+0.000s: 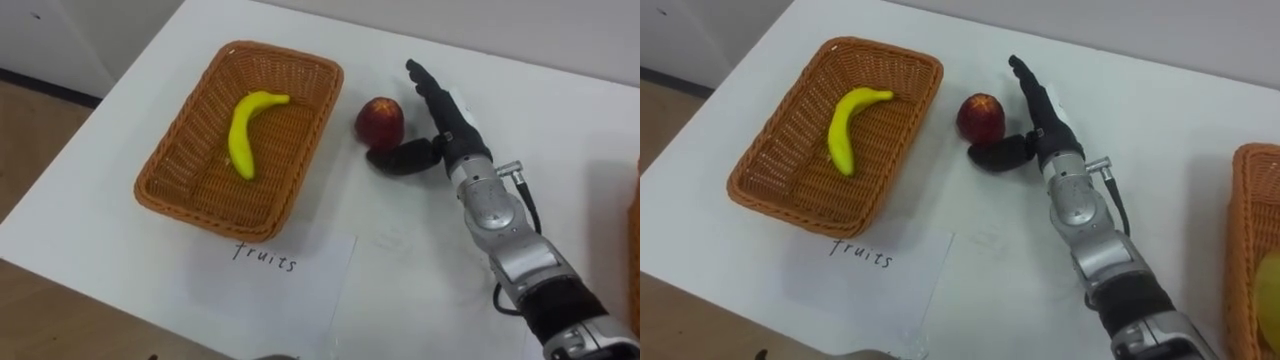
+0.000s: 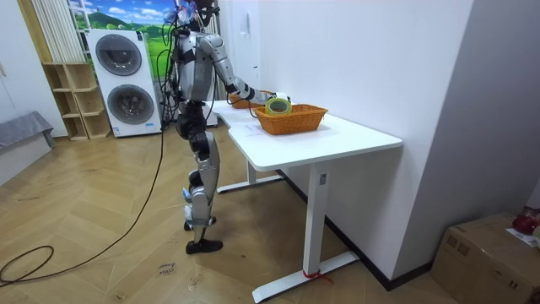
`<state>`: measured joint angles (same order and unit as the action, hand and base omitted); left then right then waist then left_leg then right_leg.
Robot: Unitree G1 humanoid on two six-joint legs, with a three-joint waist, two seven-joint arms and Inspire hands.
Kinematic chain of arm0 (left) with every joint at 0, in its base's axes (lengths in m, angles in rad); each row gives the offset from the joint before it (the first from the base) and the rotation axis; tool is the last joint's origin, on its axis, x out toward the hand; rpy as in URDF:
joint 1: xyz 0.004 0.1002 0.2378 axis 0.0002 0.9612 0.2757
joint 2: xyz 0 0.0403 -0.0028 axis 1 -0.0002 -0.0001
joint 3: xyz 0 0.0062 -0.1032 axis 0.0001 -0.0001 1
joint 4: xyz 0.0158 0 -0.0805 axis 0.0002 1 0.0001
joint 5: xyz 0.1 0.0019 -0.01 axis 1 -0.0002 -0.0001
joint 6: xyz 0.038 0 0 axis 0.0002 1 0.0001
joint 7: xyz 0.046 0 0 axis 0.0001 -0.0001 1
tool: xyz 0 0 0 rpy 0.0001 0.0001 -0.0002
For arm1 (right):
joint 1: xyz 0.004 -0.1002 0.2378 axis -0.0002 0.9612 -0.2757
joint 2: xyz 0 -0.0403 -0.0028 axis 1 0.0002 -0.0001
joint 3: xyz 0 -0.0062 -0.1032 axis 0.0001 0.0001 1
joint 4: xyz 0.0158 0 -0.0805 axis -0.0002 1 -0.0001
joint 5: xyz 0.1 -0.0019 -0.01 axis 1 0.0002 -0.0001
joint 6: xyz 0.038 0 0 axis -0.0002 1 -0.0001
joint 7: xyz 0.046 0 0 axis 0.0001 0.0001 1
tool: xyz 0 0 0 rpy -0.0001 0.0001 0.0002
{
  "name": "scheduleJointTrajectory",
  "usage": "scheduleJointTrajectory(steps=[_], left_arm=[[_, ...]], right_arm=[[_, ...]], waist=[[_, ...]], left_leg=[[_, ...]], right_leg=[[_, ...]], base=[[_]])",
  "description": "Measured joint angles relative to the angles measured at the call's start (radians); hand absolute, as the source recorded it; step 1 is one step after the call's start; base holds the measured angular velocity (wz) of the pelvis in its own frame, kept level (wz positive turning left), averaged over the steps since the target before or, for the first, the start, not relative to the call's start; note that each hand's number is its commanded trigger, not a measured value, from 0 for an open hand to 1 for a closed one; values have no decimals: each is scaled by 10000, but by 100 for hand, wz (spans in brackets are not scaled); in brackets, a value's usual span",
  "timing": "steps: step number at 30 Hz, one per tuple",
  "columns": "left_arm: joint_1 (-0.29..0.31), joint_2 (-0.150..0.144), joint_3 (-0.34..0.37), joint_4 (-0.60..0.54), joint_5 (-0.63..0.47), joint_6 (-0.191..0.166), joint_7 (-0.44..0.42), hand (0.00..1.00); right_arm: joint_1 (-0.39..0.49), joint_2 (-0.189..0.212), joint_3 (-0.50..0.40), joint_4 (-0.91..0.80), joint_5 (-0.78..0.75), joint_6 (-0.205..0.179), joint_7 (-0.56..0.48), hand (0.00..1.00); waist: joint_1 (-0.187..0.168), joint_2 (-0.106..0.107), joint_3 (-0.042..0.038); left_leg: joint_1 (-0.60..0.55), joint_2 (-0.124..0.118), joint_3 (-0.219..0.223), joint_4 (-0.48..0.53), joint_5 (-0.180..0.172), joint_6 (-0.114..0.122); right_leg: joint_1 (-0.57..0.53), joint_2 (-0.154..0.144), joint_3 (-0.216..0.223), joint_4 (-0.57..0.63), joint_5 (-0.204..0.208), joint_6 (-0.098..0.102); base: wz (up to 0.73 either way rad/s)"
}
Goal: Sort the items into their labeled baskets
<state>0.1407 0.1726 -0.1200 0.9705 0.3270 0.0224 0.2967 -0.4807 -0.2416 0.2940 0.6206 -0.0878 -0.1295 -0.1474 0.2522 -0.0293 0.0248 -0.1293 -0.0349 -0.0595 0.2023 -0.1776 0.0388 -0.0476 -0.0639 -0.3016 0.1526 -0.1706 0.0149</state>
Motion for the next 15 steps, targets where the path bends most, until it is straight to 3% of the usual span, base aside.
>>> scheduleJointTrajectory(steps=[7, 15], left_arm=[[7, 14, -3, 2, 188, -1, 0, 0], [53, 43, -4, 1, 188, -2, -34, 0]], right_arm=[[-19, 10, 70, -1, -59, 0, 63, 0], [-111, 14, 215, -2, -63, 0, 292, 0]], waist=[[31, -52, 11], [31, -249, 26]], left_leg=[[2, 15, 11, -15, 3, -5], [-2, 32, 2, -44, 11, -19]], right_leg=[[-15, 10, -1, 1, 2, -3], [-18, 25, -49, -1, 2, -3]], base=[[0], [0]])
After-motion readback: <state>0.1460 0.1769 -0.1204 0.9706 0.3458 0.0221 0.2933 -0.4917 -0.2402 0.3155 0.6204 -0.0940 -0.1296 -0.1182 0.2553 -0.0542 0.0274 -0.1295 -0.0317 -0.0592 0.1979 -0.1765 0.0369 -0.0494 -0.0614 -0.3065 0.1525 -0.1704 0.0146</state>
